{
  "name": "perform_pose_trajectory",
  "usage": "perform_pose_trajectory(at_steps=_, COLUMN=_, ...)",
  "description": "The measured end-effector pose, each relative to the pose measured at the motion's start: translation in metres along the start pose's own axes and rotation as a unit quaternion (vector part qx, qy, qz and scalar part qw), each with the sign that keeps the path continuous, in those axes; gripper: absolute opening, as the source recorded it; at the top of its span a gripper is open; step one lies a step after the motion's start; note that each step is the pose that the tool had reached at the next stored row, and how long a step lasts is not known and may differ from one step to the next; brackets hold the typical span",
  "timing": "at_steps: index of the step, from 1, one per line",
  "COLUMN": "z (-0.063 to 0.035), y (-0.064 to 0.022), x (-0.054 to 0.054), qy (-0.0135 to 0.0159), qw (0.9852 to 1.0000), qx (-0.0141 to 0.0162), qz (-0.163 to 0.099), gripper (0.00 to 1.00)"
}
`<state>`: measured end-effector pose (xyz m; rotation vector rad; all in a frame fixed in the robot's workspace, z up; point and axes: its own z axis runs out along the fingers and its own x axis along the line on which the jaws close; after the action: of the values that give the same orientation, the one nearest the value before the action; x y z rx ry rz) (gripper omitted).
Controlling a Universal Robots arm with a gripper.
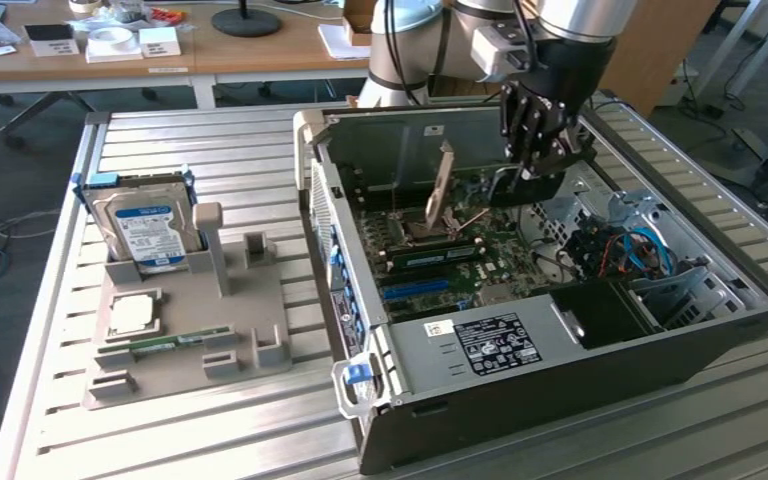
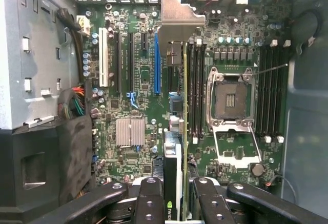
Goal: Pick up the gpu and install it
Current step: 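Insert the gpu into the slot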
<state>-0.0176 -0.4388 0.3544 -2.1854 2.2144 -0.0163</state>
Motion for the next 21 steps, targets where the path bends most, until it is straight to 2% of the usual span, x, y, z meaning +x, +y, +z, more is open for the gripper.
perform_pose_trajectory(at_steps=5, z=0.0048, y=0.0020, x=0.0001, qy=0.0001, qw=1.0000, qx=0.0000, qz=0.000, gripper=0.27)
perform_pose_trajectory(at_steps=21, z=0.0053, y=0.0057, x=0.0001, qy=0.0001, qw=1.0000, qx=0.0000, qz=0.000, gripper=0.27)
